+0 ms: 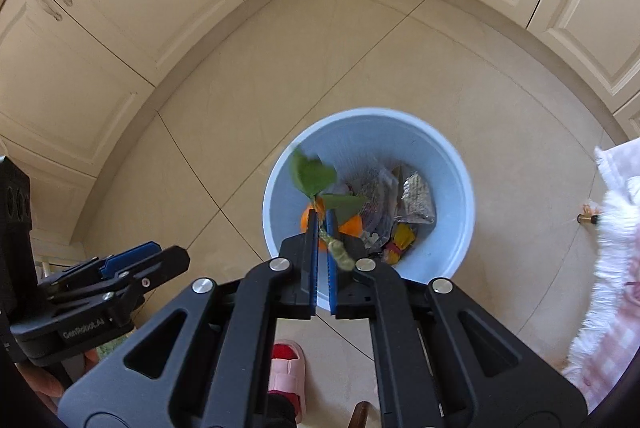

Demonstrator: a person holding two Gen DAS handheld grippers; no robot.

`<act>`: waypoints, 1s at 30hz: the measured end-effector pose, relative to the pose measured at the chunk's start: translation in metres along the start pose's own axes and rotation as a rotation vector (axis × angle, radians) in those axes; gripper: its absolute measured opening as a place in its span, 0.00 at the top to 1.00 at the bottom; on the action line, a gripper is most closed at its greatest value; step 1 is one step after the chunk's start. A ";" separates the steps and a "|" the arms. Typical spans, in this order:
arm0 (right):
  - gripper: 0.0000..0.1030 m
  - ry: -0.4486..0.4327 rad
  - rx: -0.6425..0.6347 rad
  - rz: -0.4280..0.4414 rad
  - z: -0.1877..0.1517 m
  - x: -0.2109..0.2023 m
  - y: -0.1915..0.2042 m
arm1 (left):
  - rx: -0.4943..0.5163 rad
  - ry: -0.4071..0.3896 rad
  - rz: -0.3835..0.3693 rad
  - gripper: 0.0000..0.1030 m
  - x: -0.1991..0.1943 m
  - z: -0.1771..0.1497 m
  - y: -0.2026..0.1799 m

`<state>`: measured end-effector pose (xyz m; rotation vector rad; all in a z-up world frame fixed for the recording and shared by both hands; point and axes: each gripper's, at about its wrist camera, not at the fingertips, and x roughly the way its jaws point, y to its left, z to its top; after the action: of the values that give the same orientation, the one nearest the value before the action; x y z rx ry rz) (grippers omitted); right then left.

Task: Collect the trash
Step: 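Open both tools to drop the packet and orange into the bucket, then lower both tools toward the orange can lying beside the bucket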

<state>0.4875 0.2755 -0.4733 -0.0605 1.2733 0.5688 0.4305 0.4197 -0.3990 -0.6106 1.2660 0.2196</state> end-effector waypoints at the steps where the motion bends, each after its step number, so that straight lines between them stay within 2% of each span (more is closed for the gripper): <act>1: 0.95 0.007 -0.001 -0.003 -0.001 0.006 0.002 | -0.009 0.005 -0.003 0.48 0.002 0.000 0.003; 6: 0.94 0.048 0.001 -0.001 -0.018 0.036 0.013 | -0.049 0.035 -0.012 0.47 0.019 -0.007 0.025; 7: 0.91 0.048 -0.004 -0.006 -0.022 0.040 0.015 | -0.052 0.044 -0.011 0.47 0.022 -0.009 0.028; 9: 0.76 0.029 -0.014 -0.055 -0.030 0.046 0.018 | -0.055 0.064 -0.017 0.47 0.029 -0.013 0.036; 10: 0.54 0.026 -0.011 -0.076 -0.033 0.050 0.018 | -0.055 0.072 -0.022 0.47 0.032 -0.015 0.037; 11: 0.49 0.021 -0.004 -0.097 -0.035 0.054 0.017 | -0.054 0.080 -0.026 0.47 0.035 -0.015 0.039; 13: 0.49 0.021 0.000 -0.114 -0.041 0.058 0.013 | -0.051 0.082 -0.040 0.47 0.040 -0.019 0.045; 18: 0.53 0.040 0.004 -0.075 -0.058 0.068 0.020 | -0.040 0.104 -0.046 0.47 0.058 -0.033 0.061; 20: 0.61 0.046 -0.034 -0.050 -0.072 0.073 0.035 | -0.032 0.119 -0.035 0.47 0.063 -0.039 0.068; 22: 0.63 0.050 -0.080 -0.034 -0.091 0.081 0.053 | -0.043 0.135 -0.034 0.47 0.069 -0.050 0.083; 25: 0.64 0.071 -0.081 -0.012 -0.115 0.095 0.067 | -0.047 0.161 -0.025 0.47 0.081 -0.064 0.100; 30: 0.63 0.137 -0.028 -0.049 -0.158 0.139 0.062 | -0.028 0.193 -0.014 0.43 0.127 -0.090 0.119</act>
<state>0.3452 0.3245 -0.6331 -0.1561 1.3931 0.5474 0.3381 0.4473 -0.5698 -0.6767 1.4460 0.1702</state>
